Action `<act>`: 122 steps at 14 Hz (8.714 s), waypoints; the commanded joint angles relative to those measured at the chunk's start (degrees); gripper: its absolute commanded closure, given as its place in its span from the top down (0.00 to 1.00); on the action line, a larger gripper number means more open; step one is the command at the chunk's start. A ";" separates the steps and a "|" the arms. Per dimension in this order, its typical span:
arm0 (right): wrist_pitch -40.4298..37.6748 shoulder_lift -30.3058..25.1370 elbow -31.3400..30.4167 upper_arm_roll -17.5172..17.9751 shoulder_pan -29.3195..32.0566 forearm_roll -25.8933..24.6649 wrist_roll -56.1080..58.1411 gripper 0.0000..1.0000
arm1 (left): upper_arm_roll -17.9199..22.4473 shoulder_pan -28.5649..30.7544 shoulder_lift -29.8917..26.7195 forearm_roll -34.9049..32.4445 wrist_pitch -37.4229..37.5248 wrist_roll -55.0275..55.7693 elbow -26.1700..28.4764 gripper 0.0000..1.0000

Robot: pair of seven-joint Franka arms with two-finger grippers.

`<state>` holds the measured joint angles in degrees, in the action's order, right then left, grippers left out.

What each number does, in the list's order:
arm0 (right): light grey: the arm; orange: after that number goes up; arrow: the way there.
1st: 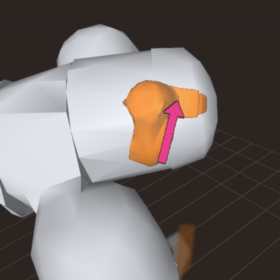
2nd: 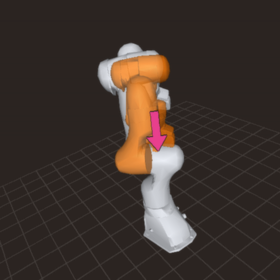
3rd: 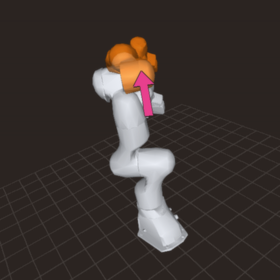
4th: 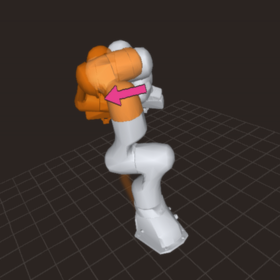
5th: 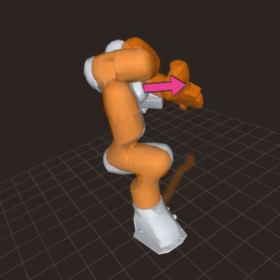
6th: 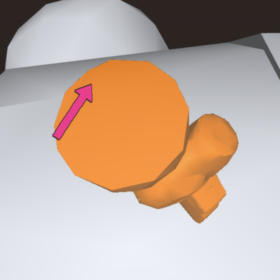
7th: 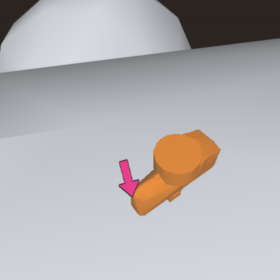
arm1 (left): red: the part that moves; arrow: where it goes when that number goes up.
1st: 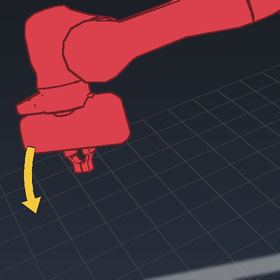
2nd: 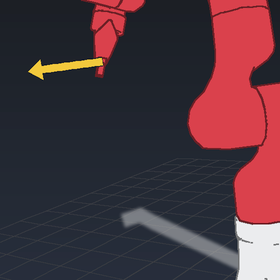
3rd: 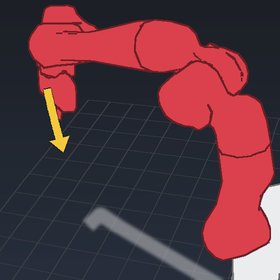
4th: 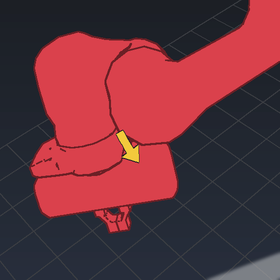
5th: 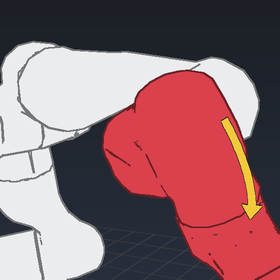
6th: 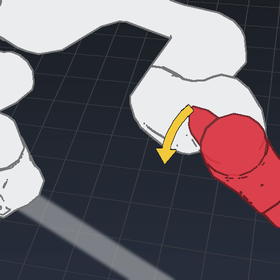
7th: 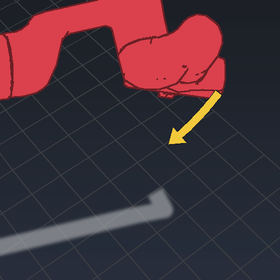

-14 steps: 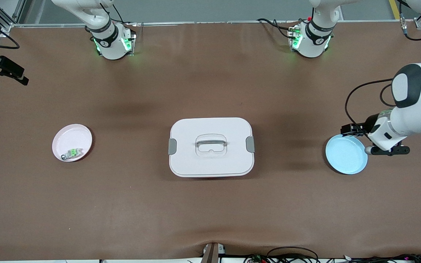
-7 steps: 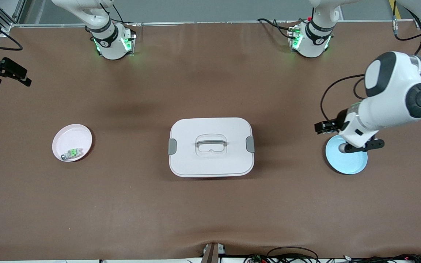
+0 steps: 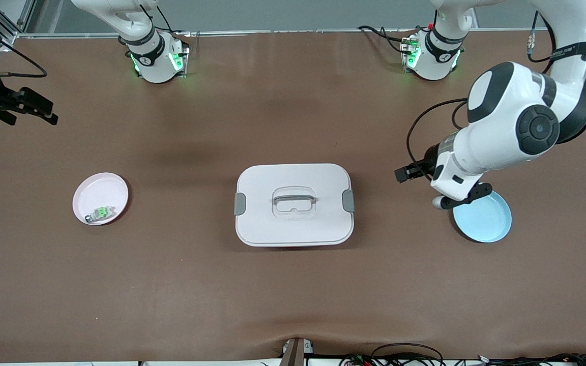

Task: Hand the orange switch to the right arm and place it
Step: 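Lift the orange switch with the left gripper toward the white box, then carry the switch above the box while the right gripper reaches toward it, then close the right gripper on the orange switch held by the left gripper, then open the left gripper and pull back while the right gripper holds the switch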

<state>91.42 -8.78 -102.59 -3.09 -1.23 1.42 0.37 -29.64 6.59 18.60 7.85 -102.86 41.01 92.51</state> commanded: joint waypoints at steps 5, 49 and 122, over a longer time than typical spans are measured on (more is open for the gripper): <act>-0.71 3.85 1.43 -0.17 -5.79 -0.19 -6.70 1.00 | -0.15 -4.12 4.60 1.64 1.25 7.15 -5.58 0.00; 73.20 20.91 -6.83 -0.52 -51.51 35.76 -52.95 1.00 | -0.15 -12.65 7.86 21.94 -2.61 35.10 -6.20 0.00; 24.72 3.61 -9.65 -0.96 -32.98 18.03 -18.68 0.09 | 1.16 0.35 1.80 -12.75 2.31 18.86 -10.77 1.00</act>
<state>120.84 -1.70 -110.72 -4.81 -37.34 24.10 -23.54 -28.43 5.77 22.96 -0.97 -101.84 63.08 81.37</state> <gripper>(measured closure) 0.586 0.000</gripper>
